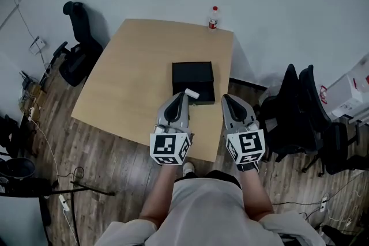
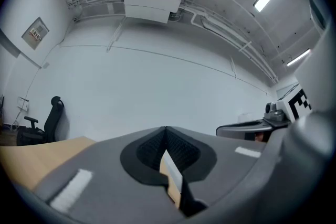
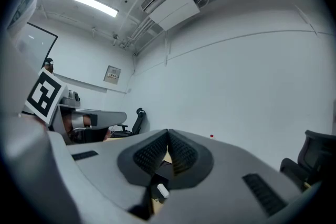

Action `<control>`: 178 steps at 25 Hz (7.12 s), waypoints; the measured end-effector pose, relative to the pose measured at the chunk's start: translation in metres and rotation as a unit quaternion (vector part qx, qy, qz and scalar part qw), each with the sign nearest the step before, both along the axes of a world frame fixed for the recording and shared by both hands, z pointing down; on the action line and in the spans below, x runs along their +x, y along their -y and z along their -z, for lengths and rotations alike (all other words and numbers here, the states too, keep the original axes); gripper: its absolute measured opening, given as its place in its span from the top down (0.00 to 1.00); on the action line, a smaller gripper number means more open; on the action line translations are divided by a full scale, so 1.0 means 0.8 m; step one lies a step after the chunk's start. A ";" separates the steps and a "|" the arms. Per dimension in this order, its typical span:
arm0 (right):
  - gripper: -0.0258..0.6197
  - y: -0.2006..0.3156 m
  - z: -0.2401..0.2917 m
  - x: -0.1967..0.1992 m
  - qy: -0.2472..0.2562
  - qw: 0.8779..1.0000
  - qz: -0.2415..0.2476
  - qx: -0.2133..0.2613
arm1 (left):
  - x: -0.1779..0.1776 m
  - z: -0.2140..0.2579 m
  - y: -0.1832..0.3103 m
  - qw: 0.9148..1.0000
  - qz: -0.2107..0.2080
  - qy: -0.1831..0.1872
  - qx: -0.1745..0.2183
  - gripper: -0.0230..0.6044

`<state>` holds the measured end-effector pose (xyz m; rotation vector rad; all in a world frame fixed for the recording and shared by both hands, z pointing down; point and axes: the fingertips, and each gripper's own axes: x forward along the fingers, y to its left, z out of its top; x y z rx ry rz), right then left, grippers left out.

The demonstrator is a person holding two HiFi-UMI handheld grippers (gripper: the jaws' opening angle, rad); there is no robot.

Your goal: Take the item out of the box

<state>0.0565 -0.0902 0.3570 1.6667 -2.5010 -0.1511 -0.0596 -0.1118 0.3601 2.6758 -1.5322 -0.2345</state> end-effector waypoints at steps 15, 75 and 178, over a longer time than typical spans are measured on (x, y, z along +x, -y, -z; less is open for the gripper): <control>0.94 0.099 -0.056 -0.042 -0.010 0.998 0.041 -0.044 | -0.028 -0.071 0.095 0.998 0.014 0.043 -0.052 0.95; 0.80 0.270 -0.441 -0.116 -0.275 0.836 0.297 -0.371 | -0.051 -0.206 0.293 0.986 0.060 0.067 -0.141 0.95; 0.81 0.181 0.008 0.048 0.038 0.996 -0.077 0.021 | -0.009 0.001 0.176 0.997 0.013 0.077 0.011 0.95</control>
